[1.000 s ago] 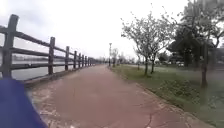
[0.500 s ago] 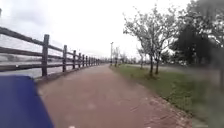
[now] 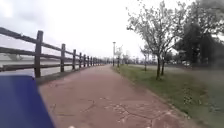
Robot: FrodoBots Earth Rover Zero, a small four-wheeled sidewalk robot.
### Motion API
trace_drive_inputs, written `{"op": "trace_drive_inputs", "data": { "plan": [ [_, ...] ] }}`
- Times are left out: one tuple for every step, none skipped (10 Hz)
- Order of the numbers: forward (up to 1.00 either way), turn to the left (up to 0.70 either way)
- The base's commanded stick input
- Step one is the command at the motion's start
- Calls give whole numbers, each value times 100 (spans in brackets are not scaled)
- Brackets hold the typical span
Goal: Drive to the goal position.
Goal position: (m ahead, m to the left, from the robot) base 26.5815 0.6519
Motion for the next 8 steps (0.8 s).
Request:
{"op": "trace_drive_inputs", "data": {
  "plan": [
    [85,3],
    [85,0],
    [85,0],
    [85,0],
    [85,0],
    [85,0],
    [85,0],
    [85,0]
  ]
}}
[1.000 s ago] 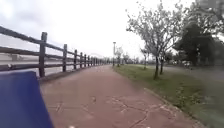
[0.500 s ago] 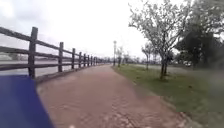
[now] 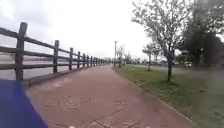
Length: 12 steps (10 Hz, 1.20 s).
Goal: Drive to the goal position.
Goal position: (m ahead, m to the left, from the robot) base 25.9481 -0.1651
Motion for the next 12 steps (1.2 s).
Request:
{"op": "trace_drive_inputs", "data": {
  "plan": [
    [85,0],
    [85,0],
    [85,0],
    [85,0],
    [85,0],
    [85,0],
    [85,0],
    [85,1],
    [85,5],
    [85,0],
    [85,0],
    [85,0]
  ]
}}
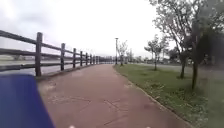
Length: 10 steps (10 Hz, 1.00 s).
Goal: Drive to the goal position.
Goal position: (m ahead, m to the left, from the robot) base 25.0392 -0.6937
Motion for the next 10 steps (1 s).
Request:
{"op": "trace_drive_inputs", "data": {
  "plan": [
    [85,0],
    [85,0],
    [85,0],
    [85,0],
    [85,0],
    [85,0],
    [85,0],
    [85,0],
    [85,0],
    [85,0]
  ]
}}
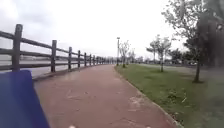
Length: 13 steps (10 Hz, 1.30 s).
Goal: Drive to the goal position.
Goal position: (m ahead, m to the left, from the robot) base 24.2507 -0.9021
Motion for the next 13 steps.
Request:
{"op": "trace_drive_inputs", "data": {
  "plan": [
    [85,0],
    [85,0],
    [85,0],
    [85,0],
    [85,0],
    [85,0],
    [85,0],
    [85,0],
    [85,0],
    [85,0],
    [85,21],
    [85,34],
    [85,34]
  ]
}}
